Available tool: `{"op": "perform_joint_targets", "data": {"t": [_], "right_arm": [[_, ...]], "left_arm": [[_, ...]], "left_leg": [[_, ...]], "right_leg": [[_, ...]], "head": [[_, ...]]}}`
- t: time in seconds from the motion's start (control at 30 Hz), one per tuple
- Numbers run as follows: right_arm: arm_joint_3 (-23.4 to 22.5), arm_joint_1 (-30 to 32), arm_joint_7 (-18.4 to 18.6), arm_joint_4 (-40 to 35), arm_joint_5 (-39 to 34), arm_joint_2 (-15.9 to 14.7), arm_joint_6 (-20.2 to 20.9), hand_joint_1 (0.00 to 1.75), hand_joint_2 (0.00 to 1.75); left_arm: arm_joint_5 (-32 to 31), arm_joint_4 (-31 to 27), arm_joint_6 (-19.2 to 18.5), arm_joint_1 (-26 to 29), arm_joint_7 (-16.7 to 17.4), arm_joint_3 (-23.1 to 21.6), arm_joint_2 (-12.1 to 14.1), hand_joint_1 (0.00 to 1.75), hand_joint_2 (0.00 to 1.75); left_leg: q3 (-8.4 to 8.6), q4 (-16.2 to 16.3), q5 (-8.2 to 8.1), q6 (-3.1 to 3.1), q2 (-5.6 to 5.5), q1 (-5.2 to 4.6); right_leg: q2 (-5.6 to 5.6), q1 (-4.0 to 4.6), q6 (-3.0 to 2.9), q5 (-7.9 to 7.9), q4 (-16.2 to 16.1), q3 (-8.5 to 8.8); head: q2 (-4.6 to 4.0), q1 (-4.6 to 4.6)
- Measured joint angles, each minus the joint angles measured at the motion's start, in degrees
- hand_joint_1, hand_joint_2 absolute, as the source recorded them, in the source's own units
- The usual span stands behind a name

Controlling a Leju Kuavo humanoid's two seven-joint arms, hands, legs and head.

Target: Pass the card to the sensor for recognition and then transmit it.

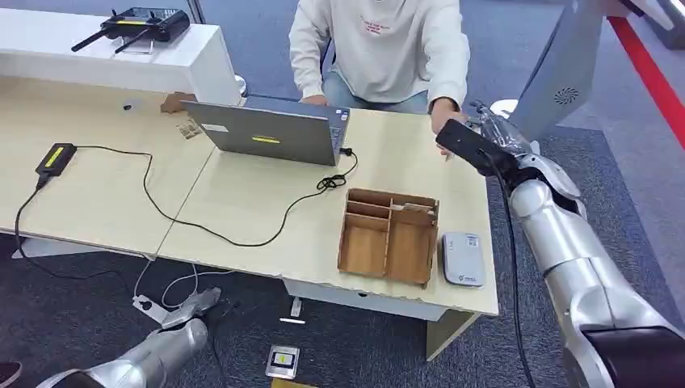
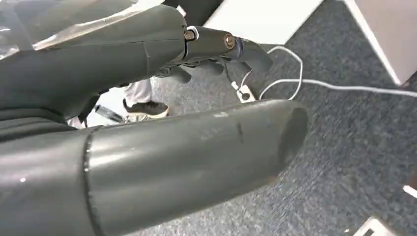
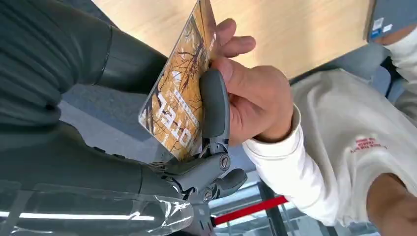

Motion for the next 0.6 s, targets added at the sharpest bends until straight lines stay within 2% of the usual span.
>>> {"op": "perform_joint_targets", "data": {"t": [0.1, 0.13, 0.17, 0.2, 0.4, 0.6], "right_arm": [[0.0, -0.1, 0.0, 1.1, 0.2, 0.2, 0.0, 1.75, 1.75], [0.1, -0.1, 0.0, 1.5, 0.2, 0.3, 0.0, 1.69, 1.75], [0.1, -0.2, 0.0, 1.9, 0.3, 0.3, -0.1, 0.35, 1.75], [0.2, -0.3, 0.0, 2.4, 0.4, 0.3, -0.1, 0.0, 1.75], [0.2, -0.5, -0.6, 3.5, 1.7, 0.3, -0.7, 0.0, 1.75], [0.2, -0.6, -0.6, 3.8, 1.8, 0.3, -0.8, 0.0, 1.75]], "left_arm": [[-1.6, -0.4, -1.9, -1.9, 1.1, -0.2, -0.7, 0.0, 0.0], [-1.8, -0.5, -2.1, -2.0, 1.1, -0.2, -0.8, 0.0, 0.0], [-2.3, -0.7, -2.2, -2.2, 1.2, -0.3, -1.0, 0.0, 0.0], [-2.7, -0.7, -2.4, -2.4, 1.2, -0.3, -1.1, 0.0, 0.0], [-5.6, -0.7, -4.8, -4.0, 1.4, -0.6, -2.1, 0.0, 0.0], [-5.8, -0.7, -4.9, -4.3, 1.6, -0.7, -2.3, 0.0, 0.0]], "left_leg": [[0.0, 0.0, 0.0, 0.0, 0.02, -0.02], [-0.01, 0.0, 0.0, 0.0, 0.07, -0.02], [-0.02, 0.0, 0.01, 0.0, 0.11, -0.01], [-0.07, 0.1, 0.02, 0.01, 0.07, -0.01], [-0.41, 0.1, 0.16, 0.08, -0.05, -0.02], [-0.58, 0.2, 0.21, 0.14, -0.08, -0.03]], "right_leg": [[0.03, -0.02, 0.01, 0.02, 0.0, -0.02], [0.08, -0.02, 0.0, 0.04, 0.0, -0.07], [0.09, -0.02, 0.0, 0.04, 0.0, -0.13], [0.08, -0.01, 0.01, 0.05, 0.0, -0.17], [-0.06, -0.01, 0.07, 0.12, 0.0, -0.42], [-0.09, -0.02, 0.12, 0.17, 0.0, -0.51]], "head": [[0.0, -0.02], [0.0, -0.11], [0.0, 0.0], [0.0, -0.06], [0.0, -0.04], [0.0, -0.04]]}}
